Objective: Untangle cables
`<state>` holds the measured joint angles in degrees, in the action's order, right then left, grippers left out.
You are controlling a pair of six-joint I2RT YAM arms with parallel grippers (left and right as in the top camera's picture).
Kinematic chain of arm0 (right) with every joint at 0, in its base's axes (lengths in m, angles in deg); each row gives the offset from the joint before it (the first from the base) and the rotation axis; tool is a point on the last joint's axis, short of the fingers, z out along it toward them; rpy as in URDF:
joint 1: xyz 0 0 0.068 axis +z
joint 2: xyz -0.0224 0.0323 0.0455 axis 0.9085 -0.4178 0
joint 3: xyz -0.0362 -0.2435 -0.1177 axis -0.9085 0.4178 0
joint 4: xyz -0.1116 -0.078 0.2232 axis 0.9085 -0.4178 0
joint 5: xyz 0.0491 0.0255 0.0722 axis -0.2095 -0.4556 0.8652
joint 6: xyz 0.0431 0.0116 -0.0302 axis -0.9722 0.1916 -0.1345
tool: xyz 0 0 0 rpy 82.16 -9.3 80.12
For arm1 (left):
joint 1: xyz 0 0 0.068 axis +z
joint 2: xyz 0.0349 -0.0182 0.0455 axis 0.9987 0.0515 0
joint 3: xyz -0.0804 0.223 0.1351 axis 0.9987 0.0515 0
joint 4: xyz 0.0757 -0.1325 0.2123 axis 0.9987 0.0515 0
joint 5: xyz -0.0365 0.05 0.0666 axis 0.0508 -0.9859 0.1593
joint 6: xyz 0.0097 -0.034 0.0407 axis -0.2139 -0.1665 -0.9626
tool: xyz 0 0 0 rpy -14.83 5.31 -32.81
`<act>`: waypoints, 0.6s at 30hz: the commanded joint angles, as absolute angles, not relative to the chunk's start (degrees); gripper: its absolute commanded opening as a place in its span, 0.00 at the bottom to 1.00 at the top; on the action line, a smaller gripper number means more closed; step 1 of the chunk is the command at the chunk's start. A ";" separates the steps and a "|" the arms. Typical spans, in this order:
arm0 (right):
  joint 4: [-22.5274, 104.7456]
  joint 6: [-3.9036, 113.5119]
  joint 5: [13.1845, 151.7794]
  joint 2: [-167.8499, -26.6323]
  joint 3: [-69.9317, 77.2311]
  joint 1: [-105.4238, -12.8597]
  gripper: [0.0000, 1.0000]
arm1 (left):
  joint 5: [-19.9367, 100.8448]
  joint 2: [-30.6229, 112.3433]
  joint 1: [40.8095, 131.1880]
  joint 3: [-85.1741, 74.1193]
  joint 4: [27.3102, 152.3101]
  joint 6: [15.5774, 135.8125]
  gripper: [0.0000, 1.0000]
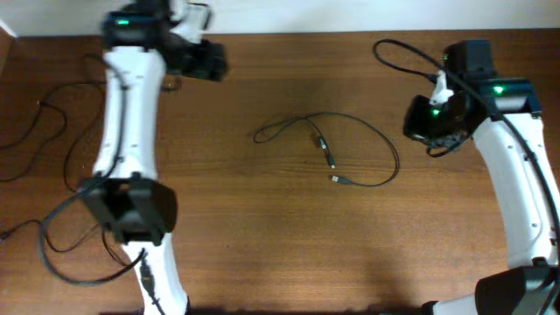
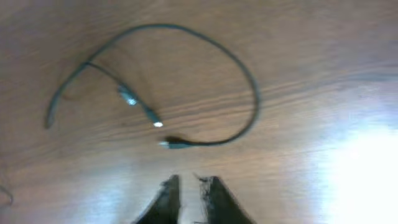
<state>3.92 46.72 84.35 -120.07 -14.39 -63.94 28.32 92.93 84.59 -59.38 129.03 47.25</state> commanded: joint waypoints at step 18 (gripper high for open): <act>0.16 51.42 81.66 -120.62 -12.38 -68.73 0.27 | 28.10 118.70 61.79 -59.60 113.27 18.59 0.88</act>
